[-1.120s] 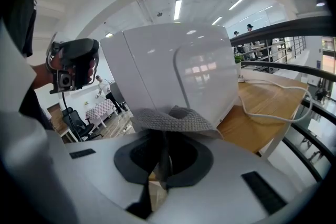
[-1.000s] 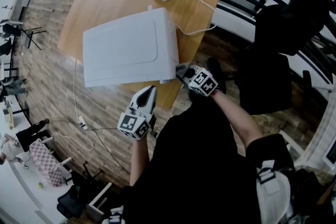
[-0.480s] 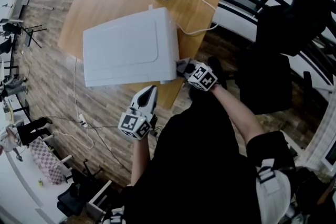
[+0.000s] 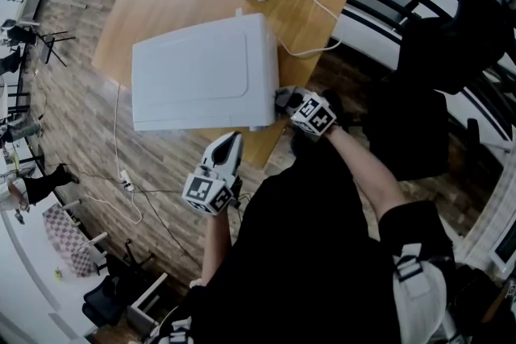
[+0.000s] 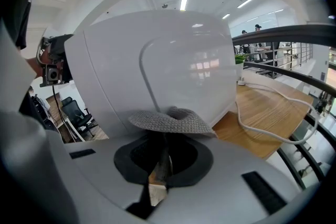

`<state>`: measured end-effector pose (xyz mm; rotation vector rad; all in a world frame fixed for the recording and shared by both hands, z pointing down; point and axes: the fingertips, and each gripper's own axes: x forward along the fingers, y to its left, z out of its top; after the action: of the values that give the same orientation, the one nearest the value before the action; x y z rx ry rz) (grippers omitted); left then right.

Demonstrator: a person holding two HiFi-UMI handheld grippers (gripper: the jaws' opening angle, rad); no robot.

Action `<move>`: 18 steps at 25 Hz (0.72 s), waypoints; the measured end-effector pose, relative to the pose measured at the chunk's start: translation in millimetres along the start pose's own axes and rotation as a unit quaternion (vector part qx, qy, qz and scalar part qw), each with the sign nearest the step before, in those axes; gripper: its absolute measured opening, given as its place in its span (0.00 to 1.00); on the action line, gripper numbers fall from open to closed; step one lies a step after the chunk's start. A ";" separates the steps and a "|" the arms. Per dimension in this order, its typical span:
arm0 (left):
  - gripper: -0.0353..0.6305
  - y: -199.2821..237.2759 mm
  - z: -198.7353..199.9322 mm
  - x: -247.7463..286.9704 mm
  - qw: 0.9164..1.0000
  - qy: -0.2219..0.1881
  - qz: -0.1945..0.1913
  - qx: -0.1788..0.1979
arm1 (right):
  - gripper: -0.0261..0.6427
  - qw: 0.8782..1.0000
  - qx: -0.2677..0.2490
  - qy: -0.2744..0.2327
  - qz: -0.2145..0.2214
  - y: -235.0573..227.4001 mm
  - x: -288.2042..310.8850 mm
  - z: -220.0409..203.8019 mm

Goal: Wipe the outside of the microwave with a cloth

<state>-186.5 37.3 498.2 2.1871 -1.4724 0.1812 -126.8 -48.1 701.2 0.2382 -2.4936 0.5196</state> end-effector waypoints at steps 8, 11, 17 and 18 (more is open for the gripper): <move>0.05 5.4 3.7 2.8 1.000 -0.005 0.006 0.002 | 0.06 1.000 0.012 -0.016 -0.008 -18.3 7.0 2.2; 0.05 5.5 4.9 2.7 1.000 -0.002 0.009 0.001 | 0.06 1.000 0.013 -0.009 -0.008 -21.3 6.2 5.7; 0.05 7.9 5.7 4.2 1.000 -0.001 0.010 -0.004 | 0.06 0.999 0.002 -0.022 -0.023 -38.6 11.8 15.8; 0.05 8.4 5.5 5.3 1.000 -0.001 0.010 -0.005 | 0.06 1.000 -0.001 -0.020 -0.024 -40.8 12.3 17.3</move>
<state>-192.8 27.9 498.1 2.1667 -1.4928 0.1778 -134.1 -93.0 707.8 0.3094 -2.5211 0.4981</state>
